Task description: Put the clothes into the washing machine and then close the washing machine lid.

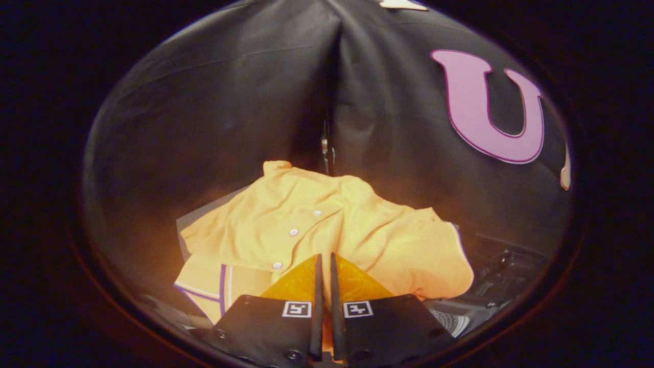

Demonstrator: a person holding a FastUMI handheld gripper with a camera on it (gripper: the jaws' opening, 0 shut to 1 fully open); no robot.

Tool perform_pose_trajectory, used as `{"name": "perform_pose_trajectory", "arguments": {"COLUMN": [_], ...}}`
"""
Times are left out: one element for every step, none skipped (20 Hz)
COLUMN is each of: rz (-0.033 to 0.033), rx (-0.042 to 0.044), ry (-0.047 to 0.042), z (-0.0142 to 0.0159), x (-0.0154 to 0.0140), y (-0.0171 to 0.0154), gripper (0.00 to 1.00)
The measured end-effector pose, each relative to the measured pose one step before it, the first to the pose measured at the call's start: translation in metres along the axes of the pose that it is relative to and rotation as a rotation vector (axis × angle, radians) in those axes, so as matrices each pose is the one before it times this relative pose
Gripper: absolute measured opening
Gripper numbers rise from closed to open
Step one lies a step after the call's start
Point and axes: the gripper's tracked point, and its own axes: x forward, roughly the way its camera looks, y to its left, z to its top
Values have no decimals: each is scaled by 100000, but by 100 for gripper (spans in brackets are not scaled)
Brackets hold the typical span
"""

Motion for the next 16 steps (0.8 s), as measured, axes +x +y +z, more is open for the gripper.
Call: {"name": "perform_pose_trajectory", "arguments": {"rz": [-1700,-2767,-3465,-4629,-5957,-7518,-6557,-3274,-1472,334,1007,1157,1146,1693,1953,2267], "rx": [1475,850,343,-187,-1014,-1872,-1162,1146,3391,4448,4417,3658,2867,2373,2183,3215], "ry": [-1134,-1223,-1239,-1651,-2018,-2351,-2523,-1766,205,122,157,-79,-237,11,467,97], "z": [270,196,355,473,413,432,625,527,100,-216,64,-149,38,-512,-501,297], "x": [-116,207,-119,-131,-279,-157,-251,-49,68,-69,153,42,302,632,632,-863], "y": [-201,-209,-471,-400,-832,-1175,-1258,-600,101,635,588,474,732,342,272,-330], "gripper": [9,9,9,9,8,8,7,6,5,4,4,3,3,3,3,3]}}
